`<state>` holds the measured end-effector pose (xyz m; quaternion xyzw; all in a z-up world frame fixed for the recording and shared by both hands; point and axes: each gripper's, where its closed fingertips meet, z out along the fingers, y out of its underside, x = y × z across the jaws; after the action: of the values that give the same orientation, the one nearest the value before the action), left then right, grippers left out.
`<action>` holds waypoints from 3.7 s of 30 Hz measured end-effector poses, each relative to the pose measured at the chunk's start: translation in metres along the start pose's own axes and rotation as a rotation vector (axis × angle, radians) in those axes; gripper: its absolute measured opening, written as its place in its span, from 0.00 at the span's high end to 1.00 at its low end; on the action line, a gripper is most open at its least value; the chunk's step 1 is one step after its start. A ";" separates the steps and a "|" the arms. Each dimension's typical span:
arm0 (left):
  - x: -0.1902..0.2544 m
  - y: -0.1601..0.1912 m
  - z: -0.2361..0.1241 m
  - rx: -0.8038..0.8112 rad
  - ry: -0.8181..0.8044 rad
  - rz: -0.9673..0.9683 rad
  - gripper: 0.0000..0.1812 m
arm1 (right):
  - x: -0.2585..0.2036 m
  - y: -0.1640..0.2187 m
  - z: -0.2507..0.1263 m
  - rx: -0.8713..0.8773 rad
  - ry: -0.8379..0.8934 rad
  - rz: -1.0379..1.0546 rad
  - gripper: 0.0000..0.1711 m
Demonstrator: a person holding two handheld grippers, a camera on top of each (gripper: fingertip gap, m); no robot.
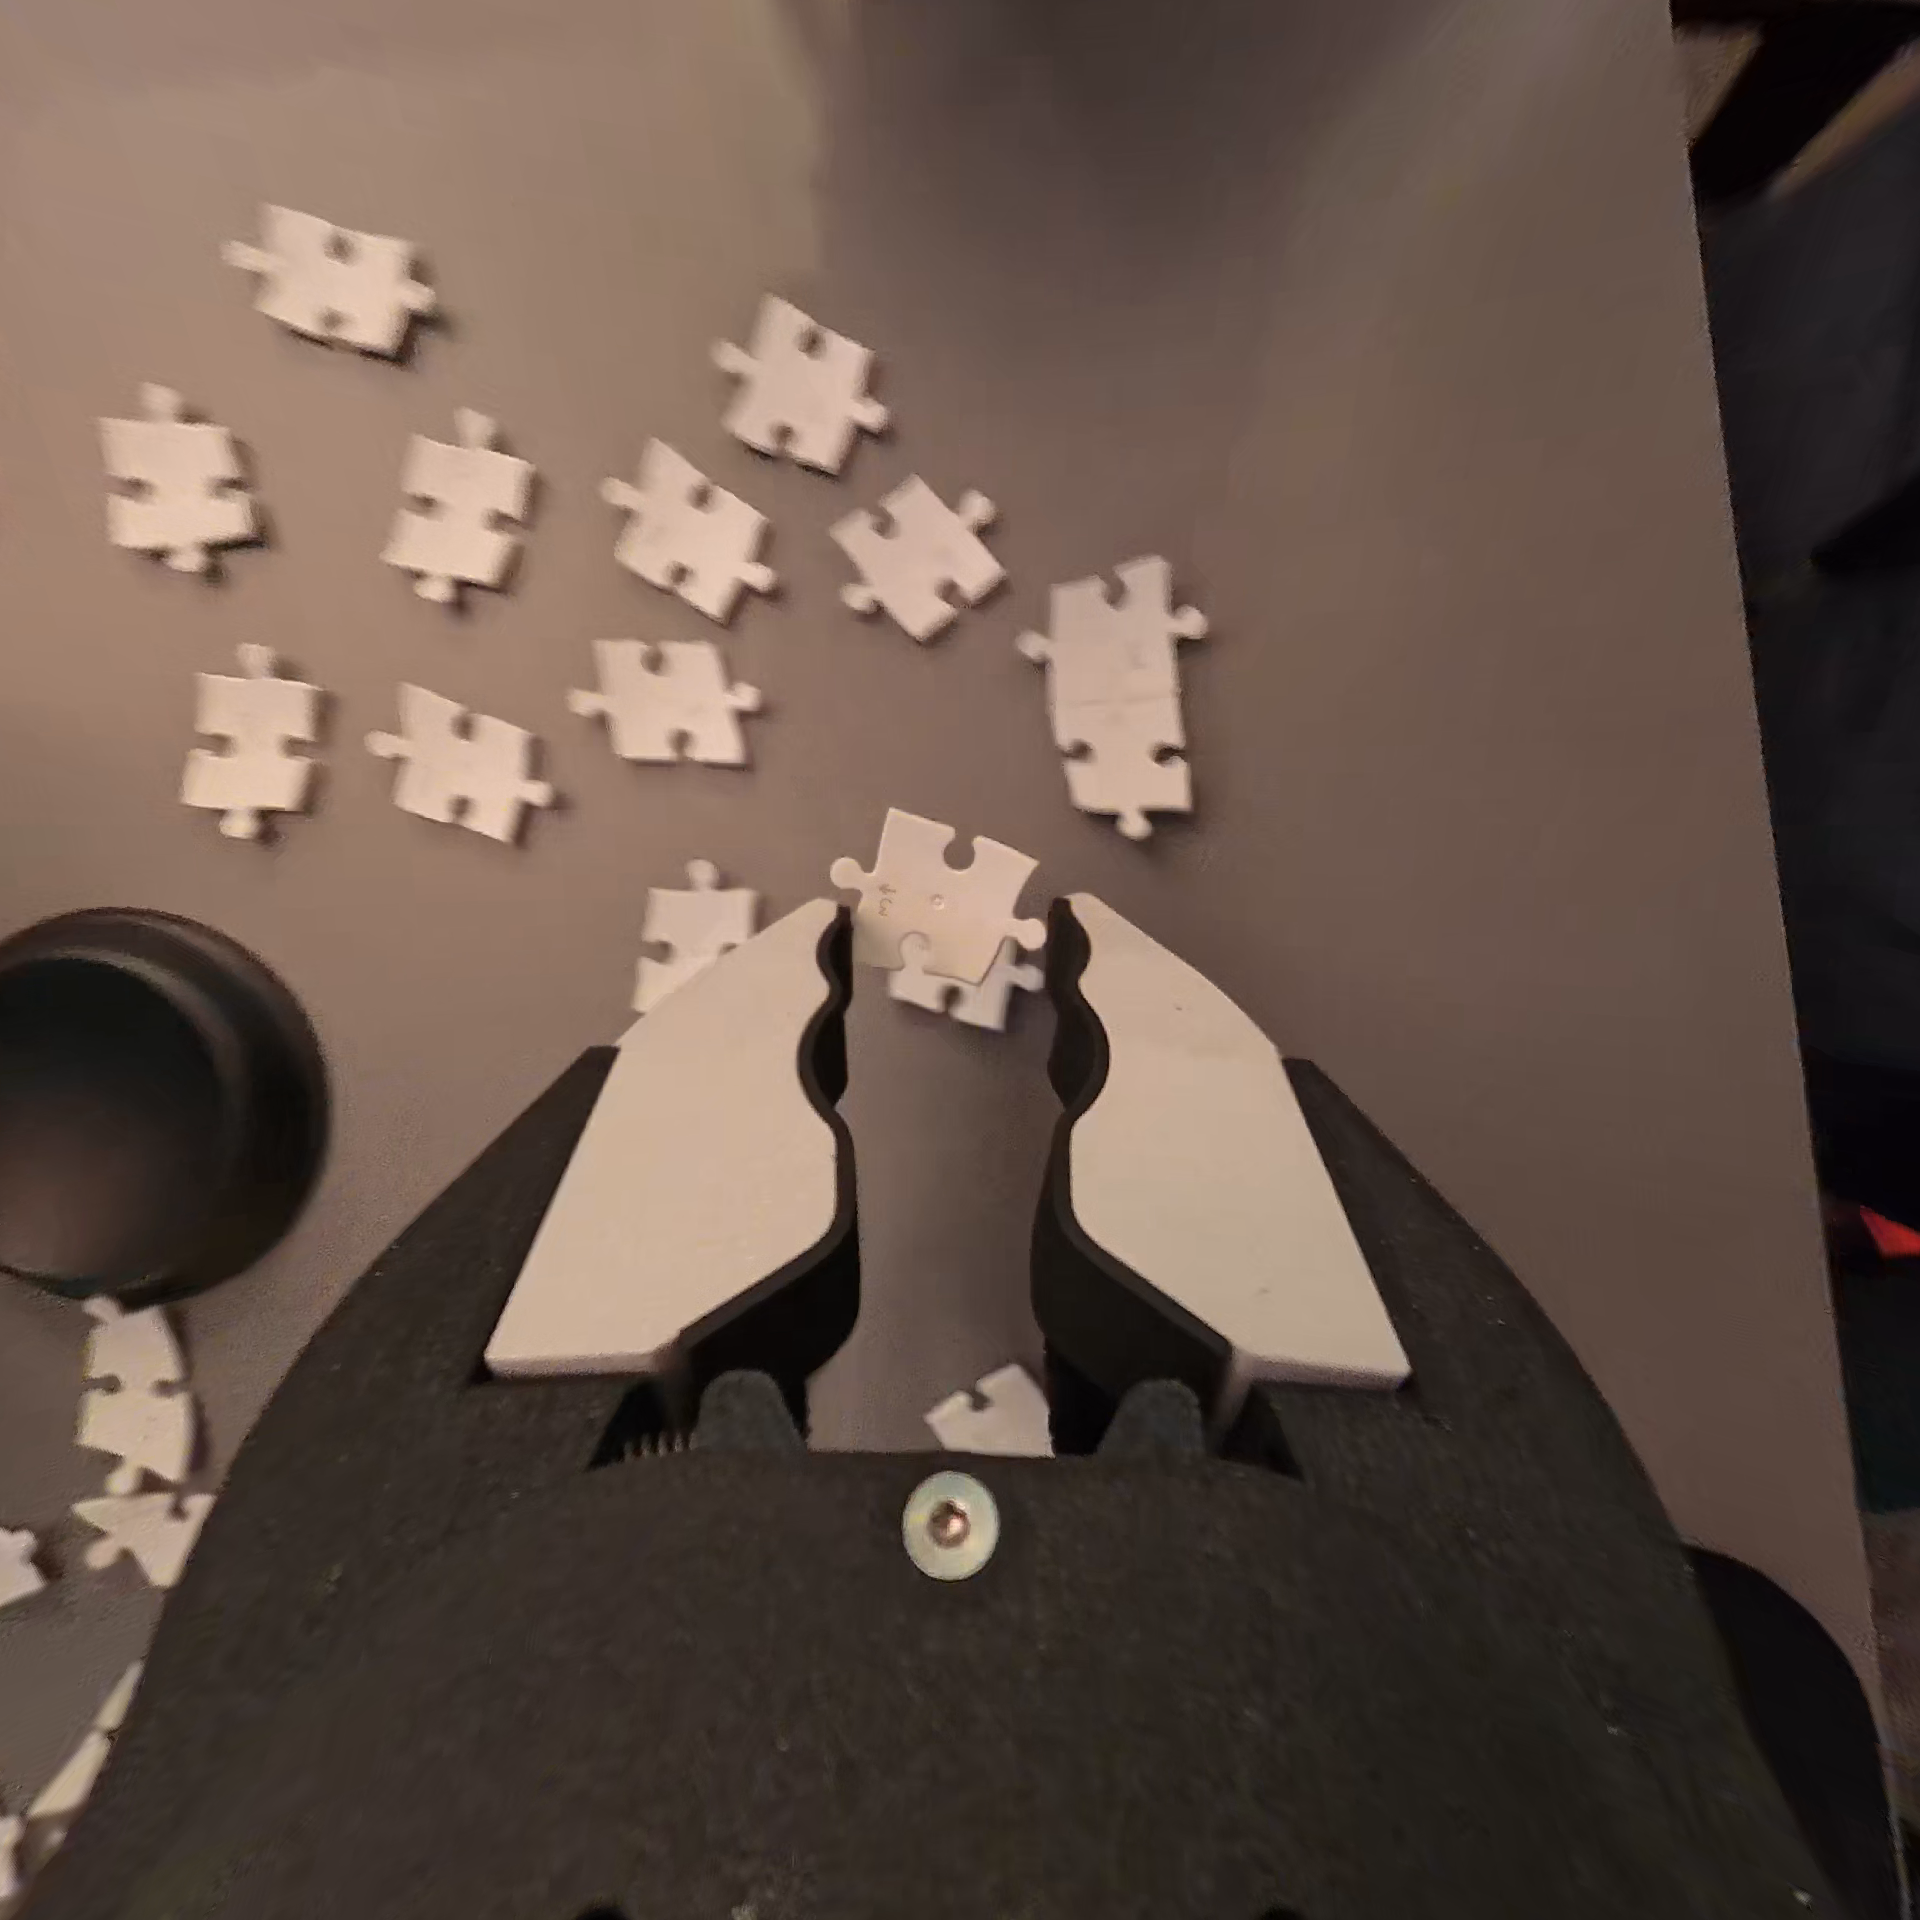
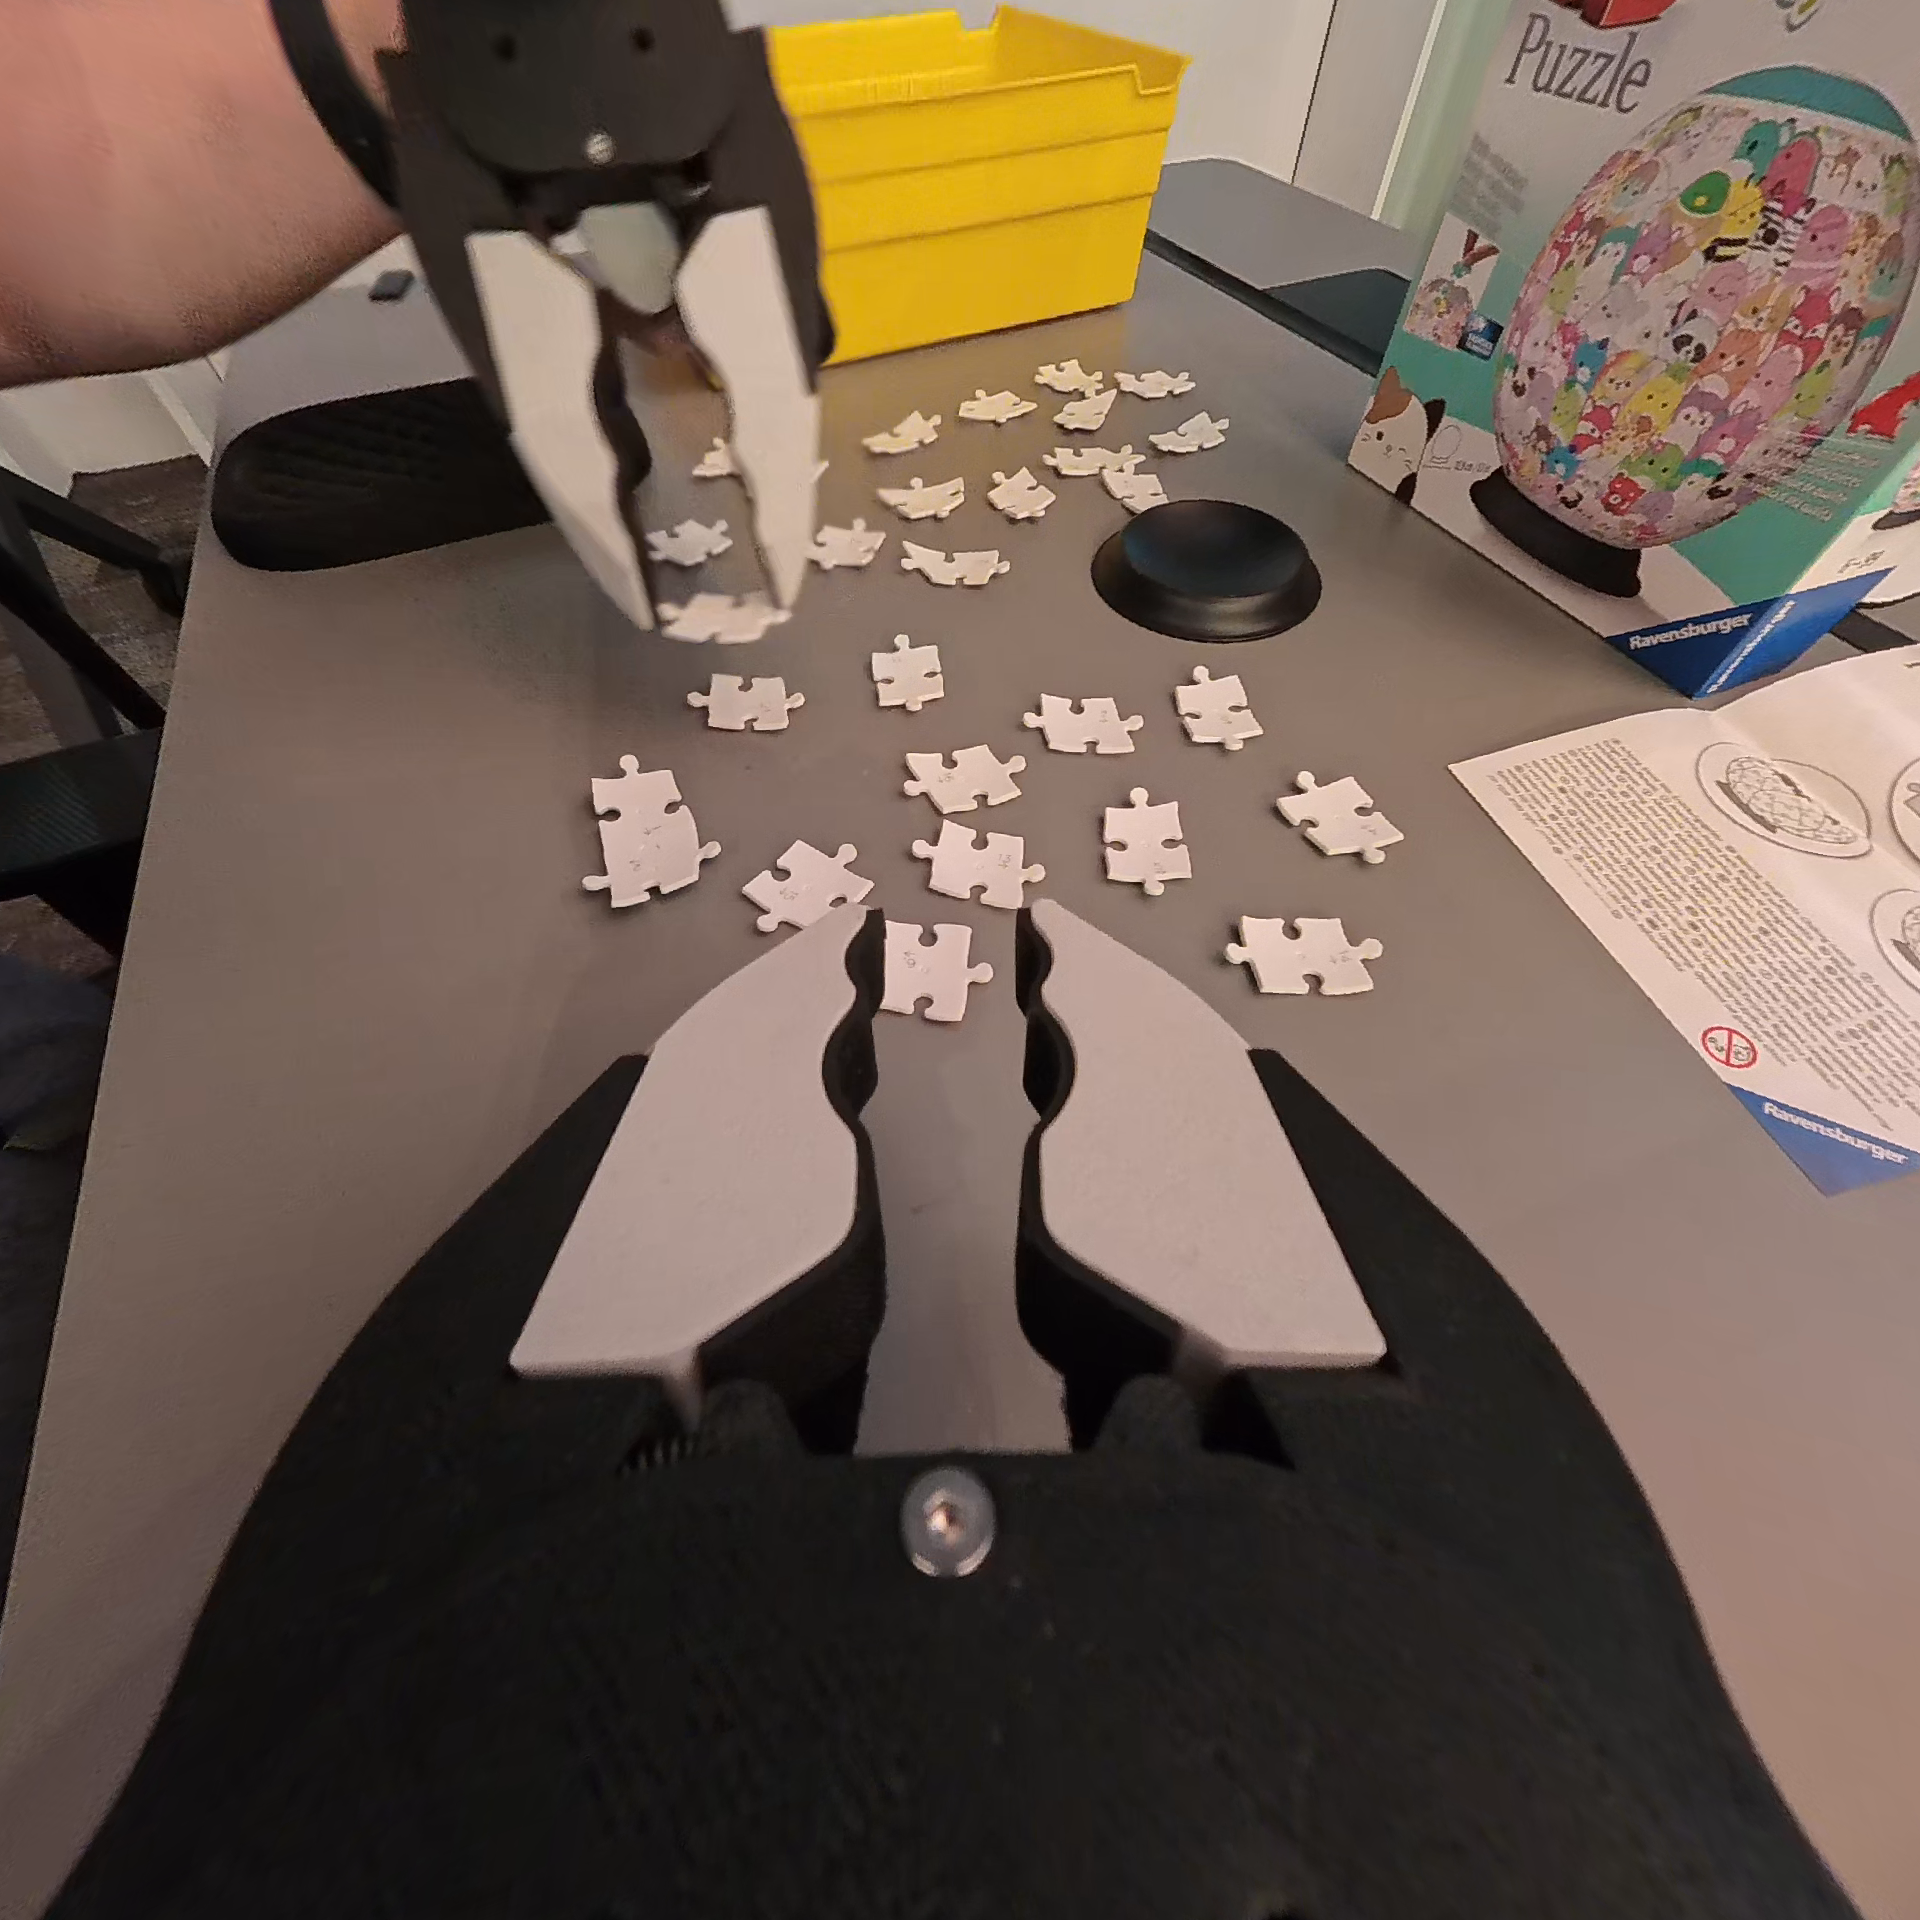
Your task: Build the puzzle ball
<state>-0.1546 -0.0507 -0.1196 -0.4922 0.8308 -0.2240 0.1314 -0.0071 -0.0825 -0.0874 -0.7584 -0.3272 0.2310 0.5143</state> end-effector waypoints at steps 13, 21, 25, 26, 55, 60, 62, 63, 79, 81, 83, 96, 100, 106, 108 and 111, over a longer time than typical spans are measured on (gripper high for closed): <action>0.081 0.036 0.019 -0.102 0.113 0.079 0.80 | 0.002 0.000 0.000 0.006 0.001 0.017 0.85; 0.081 0.038 0.022 -0.113 0.106 0.090 0.80 | 0.002 -0.001 -0.001 0.015 -0.003 0.019 0.85; 0.080 0.036 0.022 -0.107 0.097 0.081 0.80 | 0.001 -0.001 -0.001 0.012 -0.004 0.013 0.85; 0.080 0.036 0.022 -0.107 0.099 0.079 0.80 | 0.001 -0.001 0.000 0.012 -0.005 0.012 0.85; 0.071 0.044 0.017 0.061 -0.375 -0.544 0.63 | -0.002 0.000 0.001 0.000 -0.009 -0.002 0.85; 0.065 0.051 0.014 0.023 -0.407 -0.525 0.63 | -0.002 -0.002 0.000 0.011 -0.007 -0.011 0.85; 0.064 0.054 0.012 0.018 -0.413 -0.529 0.63 | -0.002 -0.002 0.000 0.012 -0.007 -0.010 0.85; 0.063 0.055 0.012 0.022 -0.415 -0.534 0.63 | -0.002 -0.002 0.000 0.013 -0.008 -0.010 0.85; 0.068 0.055 0.010 0.092 -0.350 -0.670 0.64 | -0.006 -0.001 0.002 -0.001 -0.020 -0.028 0.85; 0.068 0.054 0.009 0.116 -0.343 -0.713 0.66 | -0.006 0.000 0.002 -0.004 -0.020 -0.030 0.85; 0.069 0.051 0.010 0.140 -0.334 -0.745 0.66 | -0.007 0.000 0.002 -0.005 -0.021 -0.030 0.85; 0.069 0.034 0.024 0.091 -0.418 -0.601 0.80 | -0.007 0.000 0.002 -0.008 -0.023 -0.031 0.86; 0.069 0.035 0.024 0.093 -0.411 -0.585 0.81 | -0.008 0.001 0.003 -0.013 -0.025 -0.036 0.86; 0.069 0.035 0.024 0.090 -0.402 -0.571 0.82 | -0.008 0.003 0.004 -0.024 -0.026 -0.038 0.86; 0.069 0.035 0.024 0.083 -0.405 -0.573 0.82 | -0.008 0.003 0.004 -0.023 -0.025 -0.039 0.86; 0.070 0.035 0.024 0.073 -0.411 -0.574 0.82 | -0.008 0.003 0.004 -0.025 -0.027 -0.040 0.86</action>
<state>-0.2040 -0.1033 -0.1574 -0.7354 0.6063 -0.1777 0.2449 -0.0148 -0.0870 -0.0914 -0.7550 -0.3521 0.2264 0.5048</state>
